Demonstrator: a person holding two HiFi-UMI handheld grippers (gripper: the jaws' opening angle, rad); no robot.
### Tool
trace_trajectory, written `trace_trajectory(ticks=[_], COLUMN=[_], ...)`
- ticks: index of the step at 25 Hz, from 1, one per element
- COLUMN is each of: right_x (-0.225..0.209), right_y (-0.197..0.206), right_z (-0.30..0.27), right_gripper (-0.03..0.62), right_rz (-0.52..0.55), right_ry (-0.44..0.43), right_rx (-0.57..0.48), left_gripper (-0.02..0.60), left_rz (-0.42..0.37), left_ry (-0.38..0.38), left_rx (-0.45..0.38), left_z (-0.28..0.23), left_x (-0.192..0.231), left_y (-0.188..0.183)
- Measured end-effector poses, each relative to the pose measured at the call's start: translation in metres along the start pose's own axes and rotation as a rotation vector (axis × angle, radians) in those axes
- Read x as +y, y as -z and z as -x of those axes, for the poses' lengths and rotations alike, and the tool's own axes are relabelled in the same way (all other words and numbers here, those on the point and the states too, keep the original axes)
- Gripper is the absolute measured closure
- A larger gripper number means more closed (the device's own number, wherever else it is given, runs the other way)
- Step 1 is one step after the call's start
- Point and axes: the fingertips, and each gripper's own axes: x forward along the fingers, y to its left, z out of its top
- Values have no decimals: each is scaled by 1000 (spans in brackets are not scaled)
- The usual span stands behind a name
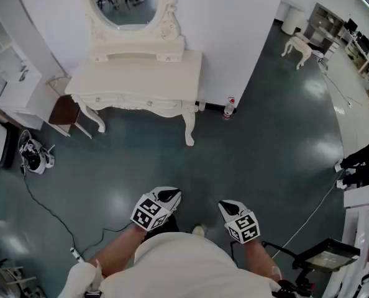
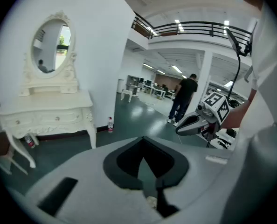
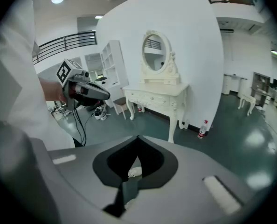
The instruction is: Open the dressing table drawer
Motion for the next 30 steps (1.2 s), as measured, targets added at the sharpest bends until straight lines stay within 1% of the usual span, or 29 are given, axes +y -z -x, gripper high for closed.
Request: trace_trajectory(ticks=[3, 7, 10, 13, 14, 15, 18, 20, 22, 25, 28, 30], right_x=[8, 32, 54, 72, 77, 84, 115, 137, 157, 186, 214, 228], right_y=[8, 3, -20, -54, -64, -74, -107, -130, -147, -166, -187, -203], right_z=[-3, -25, -53, -68, -77, -87, -120, -141, -165, -204, -243, -266], right_gripper=[594, 594, 594, 592, 581, 549, 545, 540, 540, 542, 565, 579], right_rz=[46, 109, 151, 189, 198, 203, 222, 243, 242, 237, 232, 223], right_ry=[-60, -150, -188, -195, -198, -201, -214, -217, -217, -217, -218, -216], right_rx=[26, 37, 18, -14, -18, -19, -28, -32, -29, -14, -21, -33], left_gripper=[579, 579, 579, 579, 578, 578, 578, 578, 574, 552, 552, 554], left_rz=[79, 110, 142, 158, 156, 153, 152, 167, 183, 186, 184, 204], left_ry=[-81, -184, -247, -276, -285, -294, -328, -342, -351, -358, -370, -381], left_rx=[-21, -45, -78, -109, -121, -133, -171, -189, -198, -196, -182, -173], left_z=[25, 58, 84, 109, 117, 127, 164, 189, 213, 248, 277, 291], left_x=[-12, -10, 9, 22, 30, 40, 79, 106, 133, 172, 209, 236], left_y=[23, 45, 56, 56, 55, 54, 55, 61, 70, 83, 102, 115])
